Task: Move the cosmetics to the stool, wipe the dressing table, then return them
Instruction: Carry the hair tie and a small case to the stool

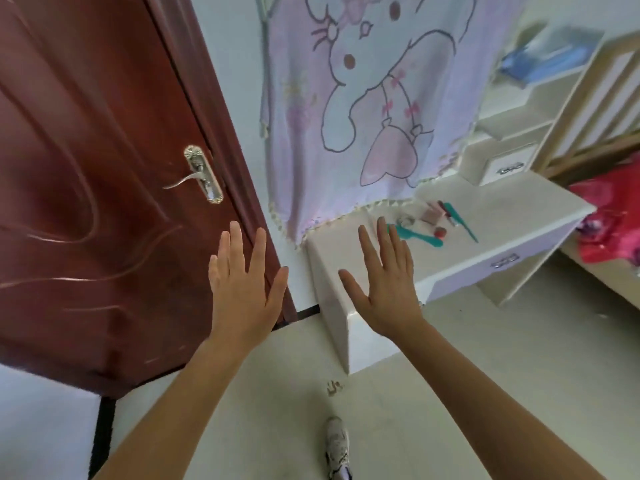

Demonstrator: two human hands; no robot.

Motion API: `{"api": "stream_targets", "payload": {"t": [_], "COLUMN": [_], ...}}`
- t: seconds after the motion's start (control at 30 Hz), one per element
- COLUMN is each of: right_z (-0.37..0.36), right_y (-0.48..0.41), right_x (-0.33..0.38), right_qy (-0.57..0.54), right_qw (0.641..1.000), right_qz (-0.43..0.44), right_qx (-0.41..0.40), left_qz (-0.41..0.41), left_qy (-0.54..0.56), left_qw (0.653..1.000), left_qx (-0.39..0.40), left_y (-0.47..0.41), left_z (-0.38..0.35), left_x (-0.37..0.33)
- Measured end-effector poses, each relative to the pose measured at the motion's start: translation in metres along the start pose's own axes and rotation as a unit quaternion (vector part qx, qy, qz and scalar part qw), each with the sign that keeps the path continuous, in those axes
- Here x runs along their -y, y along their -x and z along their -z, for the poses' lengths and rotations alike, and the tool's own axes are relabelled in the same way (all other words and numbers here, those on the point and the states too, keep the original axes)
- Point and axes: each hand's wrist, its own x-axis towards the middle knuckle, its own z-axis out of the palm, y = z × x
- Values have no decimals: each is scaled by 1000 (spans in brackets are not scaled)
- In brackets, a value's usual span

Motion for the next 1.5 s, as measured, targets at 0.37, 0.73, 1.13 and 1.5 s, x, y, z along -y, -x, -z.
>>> {"api": "stream_targets", "payload": {"t": [0.37, 0.73, 1.13, 1.5], "right_z": [20, 29, -12, -105], "right_y": [-114, -185, -267, -283], "right_x": [-220, -398, -557, -543], "right_qy": [115, 115, 23, -14], "right_qw": [980, 964, 940, 887], "right_qz": [-158, -228, -65, 29], "right_qx": [31, 71, 333, 460], "left_qz": [-127, -153, 49, 57], "left_qy": [86, 27, -20, -7], "left_qw": [982, 973, 946, 900], "left_qx": [113, 168, 318, 432], "left_y": [-224, -340, -347, -318], "left_z": [-159, -259, -374, -439], "left_x": [-146, -266, -331, -309]}}
